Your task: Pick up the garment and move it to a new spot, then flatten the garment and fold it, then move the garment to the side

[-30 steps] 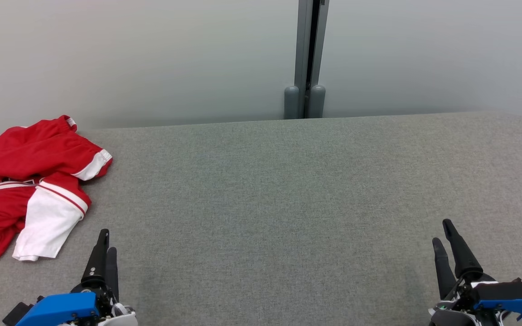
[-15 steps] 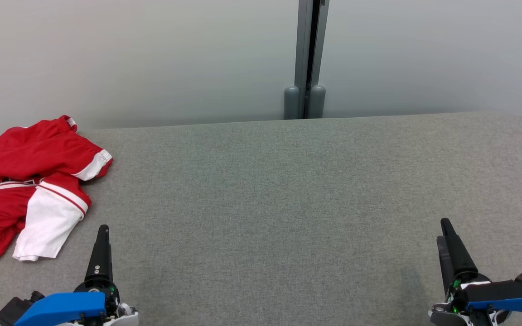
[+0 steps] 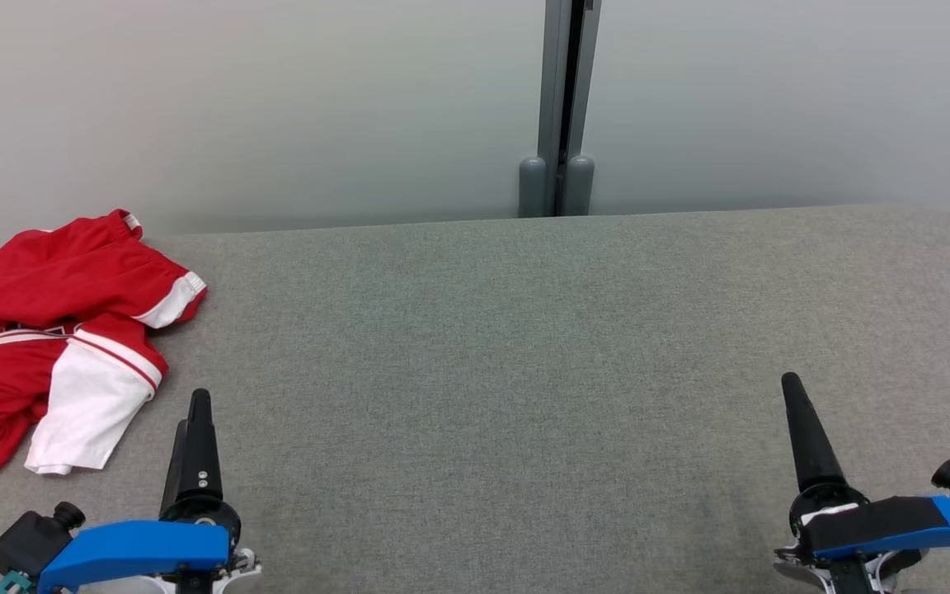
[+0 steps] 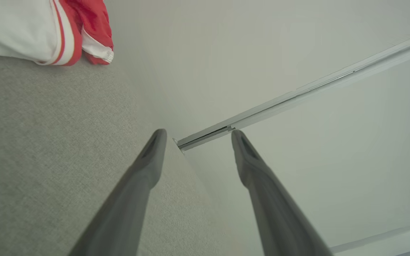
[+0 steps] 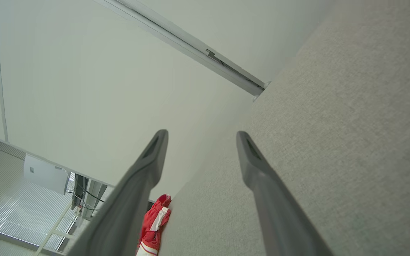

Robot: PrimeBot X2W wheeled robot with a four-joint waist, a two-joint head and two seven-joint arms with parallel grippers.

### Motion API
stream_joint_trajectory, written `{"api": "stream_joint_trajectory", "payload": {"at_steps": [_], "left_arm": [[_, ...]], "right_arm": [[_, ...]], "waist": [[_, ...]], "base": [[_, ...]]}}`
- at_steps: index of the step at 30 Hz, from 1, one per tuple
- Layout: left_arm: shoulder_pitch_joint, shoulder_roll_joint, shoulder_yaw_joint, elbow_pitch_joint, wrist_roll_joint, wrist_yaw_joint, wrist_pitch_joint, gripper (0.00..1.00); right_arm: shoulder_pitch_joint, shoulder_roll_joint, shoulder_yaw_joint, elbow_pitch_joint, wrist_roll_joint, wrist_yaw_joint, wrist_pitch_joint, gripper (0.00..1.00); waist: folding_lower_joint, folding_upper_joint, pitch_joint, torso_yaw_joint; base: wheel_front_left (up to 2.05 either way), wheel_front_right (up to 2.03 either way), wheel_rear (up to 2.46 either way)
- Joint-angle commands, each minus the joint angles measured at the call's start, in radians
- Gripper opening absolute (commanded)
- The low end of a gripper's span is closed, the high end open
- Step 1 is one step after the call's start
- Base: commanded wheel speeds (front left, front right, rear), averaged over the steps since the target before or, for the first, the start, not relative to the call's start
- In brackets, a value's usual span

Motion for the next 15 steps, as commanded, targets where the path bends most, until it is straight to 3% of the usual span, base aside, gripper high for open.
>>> {"api": "stream_joint_trajectory", "payload": {"at_steps": [1, 15], "left_arm": [[-0.001, 0.008, -0.009, -0.023, 0.065, 0.003, -0.013, 1.00], [0.035, 0.009, -0.046, -0.034, 0.395, 0.025, -0.060, 1.00]], "right_arm": [[0.007, -0.006, 0.010, -0.028, -0.052, 0.001, -0.012, 1.00], [0.022, -0.008, 0.055, -0.027, -0.307, 0.001, -0.059, 1.00]], "waist": [[0.0000, 0.0000, 0.000, 0.000], [0.0000, 0.0000, 0.000, 0.005]], "base": [[0.00, 0.00, 0.00], [0.00, 0.00, 0.00]]}}
